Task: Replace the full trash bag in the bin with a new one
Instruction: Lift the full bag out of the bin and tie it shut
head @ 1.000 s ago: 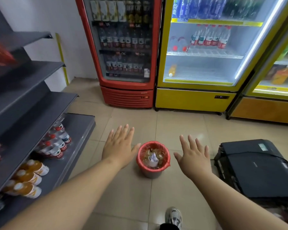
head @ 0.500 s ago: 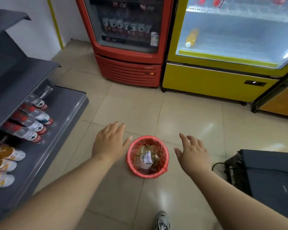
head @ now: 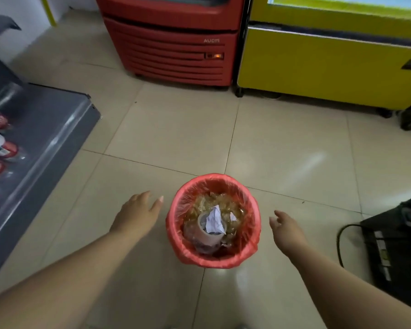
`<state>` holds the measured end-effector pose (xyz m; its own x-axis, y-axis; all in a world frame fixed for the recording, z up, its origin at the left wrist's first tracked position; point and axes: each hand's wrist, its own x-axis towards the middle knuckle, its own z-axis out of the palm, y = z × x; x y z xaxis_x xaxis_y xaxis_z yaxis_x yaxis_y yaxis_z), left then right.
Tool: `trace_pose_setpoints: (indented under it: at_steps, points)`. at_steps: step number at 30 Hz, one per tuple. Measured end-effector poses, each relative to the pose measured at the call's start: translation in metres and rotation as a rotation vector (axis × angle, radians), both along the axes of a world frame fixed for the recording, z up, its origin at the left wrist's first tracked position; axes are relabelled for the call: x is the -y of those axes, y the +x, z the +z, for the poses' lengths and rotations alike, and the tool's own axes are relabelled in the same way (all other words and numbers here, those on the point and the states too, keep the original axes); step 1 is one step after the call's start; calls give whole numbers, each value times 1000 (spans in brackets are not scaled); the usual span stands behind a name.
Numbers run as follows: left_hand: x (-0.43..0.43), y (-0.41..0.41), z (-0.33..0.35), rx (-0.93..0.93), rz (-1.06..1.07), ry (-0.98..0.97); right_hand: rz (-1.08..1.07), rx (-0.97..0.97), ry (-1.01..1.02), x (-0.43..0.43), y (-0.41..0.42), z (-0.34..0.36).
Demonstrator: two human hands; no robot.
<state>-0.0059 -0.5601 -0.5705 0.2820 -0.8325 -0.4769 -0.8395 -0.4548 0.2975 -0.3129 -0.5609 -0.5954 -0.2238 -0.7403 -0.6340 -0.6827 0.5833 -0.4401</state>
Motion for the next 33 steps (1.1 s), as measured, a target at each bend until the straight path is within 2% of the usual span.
trace_pose_setpoints:
  at_steps: [5, 9, 13, 17, 23, 26, 28, 31, 33]
  points:
    - [10, 9, -93, -336, 305, 107, -317, 188, 221, 2, -14, -101]
    - [11, 12, -146, -609, 548, 237, -333, 439, 336, 7, -20, -156]
    - [17, 17, -170, -872, 571, 283, -363, 813, 349, 15, -24, -180]
    - [20, 23, -168, -989, 575, 285, -420, 945, 298, 18, -36, -175]
    - [17, 22, -153, -932, 517, 300, -581, 843, 16, 33, -40, -129]
    - [18, 21, -142, -885, 525, 189, -463, 738, -126, 39, -39, -97]
    - [13, 18, -134, -842, 499, 116, -308, 678, -159, 38, -35, -74]
    - [1, 8, -125, -825, 471, 45, -85, 557, -126, 35, -28, -54]
    - [-9, 4, -121, -862, 486, 19, -18, 523, -44, 34, -24, -45]
